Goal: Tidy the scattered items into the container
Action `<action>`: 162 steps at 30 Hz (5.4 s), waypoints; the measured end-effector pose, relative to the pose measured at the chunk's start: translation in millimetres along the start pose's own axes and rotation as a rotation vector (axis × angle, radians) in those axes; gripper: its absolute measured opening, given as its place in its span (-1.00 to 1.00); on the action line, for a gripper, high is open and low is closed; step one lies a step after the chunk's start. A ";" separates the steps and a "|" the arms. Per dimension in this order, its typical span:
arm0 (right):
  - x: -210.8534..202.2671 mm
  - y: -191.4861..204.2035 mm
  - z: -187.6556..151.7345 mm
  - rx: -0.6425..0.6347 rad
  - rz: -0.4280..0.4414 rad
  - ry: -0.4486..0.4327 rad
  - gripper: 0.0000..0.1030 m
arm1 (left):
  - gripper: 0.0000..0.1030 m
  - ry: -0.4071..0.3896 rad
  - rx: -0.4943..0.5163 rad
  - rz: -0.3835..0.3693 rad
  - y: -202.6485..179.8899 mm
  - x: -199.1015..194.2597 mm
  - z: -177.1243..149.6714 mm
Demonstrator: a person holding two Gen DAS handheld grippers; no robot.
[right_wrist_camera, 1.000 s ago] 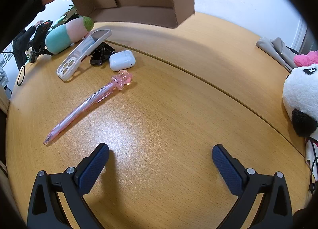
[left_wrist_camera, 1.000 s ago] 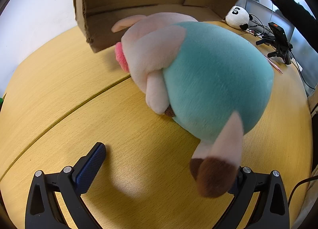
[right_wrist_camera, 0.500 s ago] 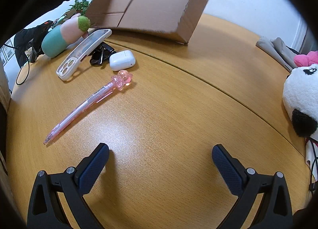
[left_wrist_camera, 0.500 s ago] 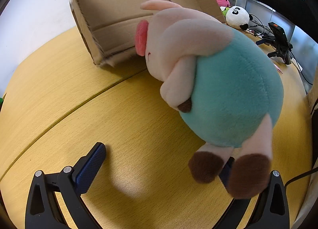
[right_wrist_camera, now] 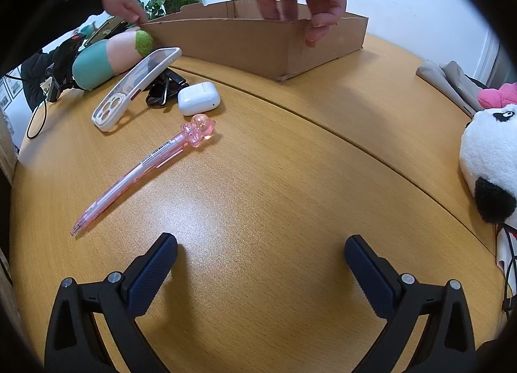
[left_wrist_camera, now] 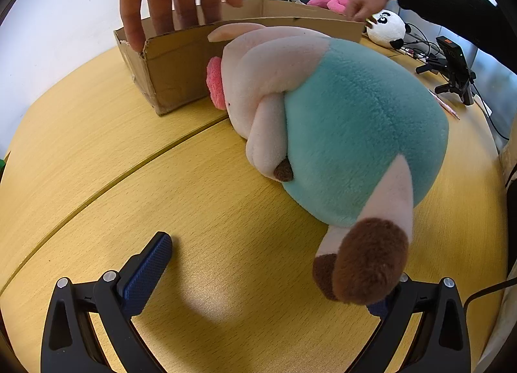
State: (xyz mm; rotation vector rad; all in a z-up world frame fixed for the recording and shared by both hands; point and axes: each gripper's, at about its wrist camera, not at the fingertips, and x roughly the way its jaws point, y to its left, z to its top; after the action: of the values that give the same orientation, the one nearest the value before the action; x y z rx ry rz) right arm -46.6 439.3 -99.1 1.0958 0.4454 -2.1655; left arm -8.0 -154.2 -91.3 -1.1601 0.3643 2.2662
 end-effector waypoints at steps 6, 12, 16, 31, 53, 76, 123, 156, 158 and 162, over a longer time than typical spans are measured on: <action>0.0 0.1 0.0 0.000 0.000 0.000 1.00 | 1.00 0.000 0.001 -0.001 -0.8 0.6 0.4; -0.8 -0.4 0.1 0.000 0.000 0.000 1.00 | 1.00 0.000 0.001 -0.001 -1.4 0.6 0.2; -1.1 -0.6 0.1 0.000 0.000 0.000 1.00 | 1.00 0.000 0.002 -0.002 -0.9 0.7 0.2; -1.8 19.8 0.6 0.164 -0.121 0.004 1.00 | 1.00 -0.003 -0.116 0.092 -16.6 -6.9 -10.8; -81.0 205.2 136.7 0.298 -0.205 -0.333 0.99 | 1.00 -0.197 -0.342 0.404 -141.4 -112.4 48.7; -9.3 235.4 171.8 0.426 -0.268 -0.153 0.99 | 1.00 -0.146 -0.421 0.388 -125.1 -73.1 85.6; 133.2 245.5 278.6 0.569 0.195 -0.005 0.49 | 0.65 -0.008 -0.520 0.301 -104.7 -20.2 51.8; -45.3 214.9 371.6 0.347 0.050 -0.339 -0.06 | 0.42 -0.283 -0.416 0.303 -122.4 -116.6 182.6; -52.9 208.1 386.1 0.341 0.041 -0.352 -0.06 | 0.42 -0.298 -0.416 0.306 -115.1 -120.6 197.6; -61.2 194.9 410.1 0.328 0.020 -0.365 -0.06 | 0.42 -0.313 -0.411 0.297 -100.9 -125.5 221.1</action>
State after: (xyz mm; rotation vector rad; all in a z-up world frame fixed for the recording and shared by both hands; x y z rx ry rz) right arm -124.3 93.7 191.5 0.8318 -0.0877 -2.4086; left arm -34.5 -13.2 141.6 -0.9601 -0.0639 2.8257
